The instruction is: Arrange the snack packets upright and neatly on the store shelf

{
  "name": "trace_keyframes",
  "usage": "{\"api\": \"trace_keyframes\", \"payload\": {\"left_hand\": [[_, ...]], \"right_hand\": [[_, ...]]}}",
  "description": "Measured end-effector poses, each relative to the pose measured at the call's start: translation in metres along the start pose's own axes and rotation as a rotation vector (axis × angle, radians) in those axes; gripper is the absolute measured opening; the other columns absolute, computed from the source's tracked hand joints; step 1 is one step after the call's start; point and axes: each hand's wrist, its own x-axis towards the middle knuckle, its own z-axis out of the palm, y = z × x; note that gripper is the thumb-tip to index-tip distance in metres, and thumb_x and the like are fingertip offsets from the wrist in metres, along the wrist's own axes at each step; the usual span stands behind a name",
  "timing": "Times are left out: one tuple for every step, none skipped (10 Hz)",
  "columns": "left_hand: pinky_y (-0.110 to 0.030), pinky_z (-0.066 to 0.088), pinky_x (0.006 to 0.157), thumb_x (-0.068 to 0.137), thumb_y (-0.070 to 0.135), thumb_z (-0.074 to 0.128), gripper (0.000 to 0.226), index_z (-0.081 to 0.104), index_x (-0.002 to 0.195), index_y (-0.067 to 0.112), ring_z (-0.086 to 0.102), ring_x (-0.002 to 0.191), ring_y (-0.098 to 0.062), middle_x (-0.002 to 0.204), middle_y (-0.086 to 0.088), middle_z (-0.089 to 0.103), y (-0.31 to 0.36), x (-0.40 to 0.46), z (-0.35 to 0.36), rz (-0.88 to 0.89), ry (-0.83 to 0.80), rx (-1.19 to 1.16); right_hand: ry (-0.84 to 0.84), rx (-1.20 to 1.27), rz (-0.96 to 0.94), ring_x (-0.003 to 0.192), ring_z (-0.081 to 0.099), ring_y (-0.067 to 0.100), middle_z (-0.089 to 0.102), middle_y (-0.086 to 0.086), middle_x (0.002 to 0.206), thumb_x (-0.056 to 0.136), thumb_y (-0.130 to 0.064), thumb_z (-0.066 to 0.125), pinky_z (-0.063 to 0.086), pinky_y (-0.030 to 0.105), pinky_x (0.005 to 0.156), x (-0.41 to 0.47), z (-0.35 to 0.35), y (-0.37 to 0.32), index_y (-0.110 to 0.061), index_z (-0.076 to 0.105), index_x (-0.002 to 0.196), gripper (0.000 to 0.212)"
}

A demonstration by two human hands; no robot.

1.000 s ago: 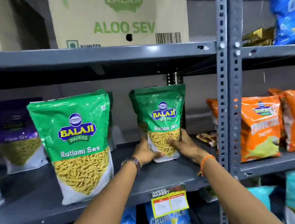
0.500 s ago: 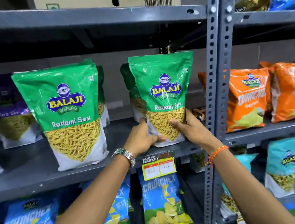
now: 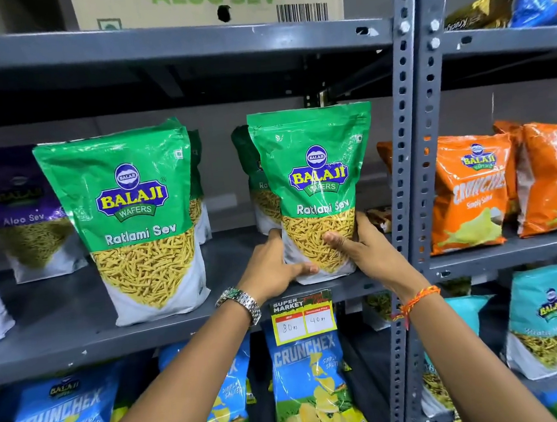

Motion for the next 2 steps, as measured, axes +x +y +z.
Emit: {"api": "trace_keyframes", "payload": {"left_hand": [[-0.045, 0.058, 0.093, 0.070, 0.052, 0.082, 0.083, 0.042, 0.133, 0.015, 0.067, 0.111, -0.024, 0.130, -0.008, 0.066, -0.0001, -0.0002, 0.0007, 0.000, -0.001, -0.019], [-0.046, 0.059, 0.088, 0.073, 0.052, 0.079, 0.087, 0.036, 0.139, 0.016, 0.068, 0.107, -0.025, 0.131, -0.010, 0.066, 0.0048, -0.0048, -0.0017, -0.016, -0.009, -0.031]], "right_hand": [[0.019, 0.018, 0.023, 0.122, 0.064, 0.012, 0.067, -0.004, 0.133, 0.058, -0.079, 0.072, 0.050, 0.047, 0.110, -0.0007, 0.0024, 0.0013, -0.022, 0.042, 0.142, 0.106], [0.009, 0.038, 0.049, 0.122, 0.065, 0.015, 0.067, -0.004, 0.134, 0.055, -0.079, 0.075, 0.051, 0.048, 0.109, -0.0022, 0.0003, -0.0062, -0.022, 0.040, 0.144, 0.111]]}}
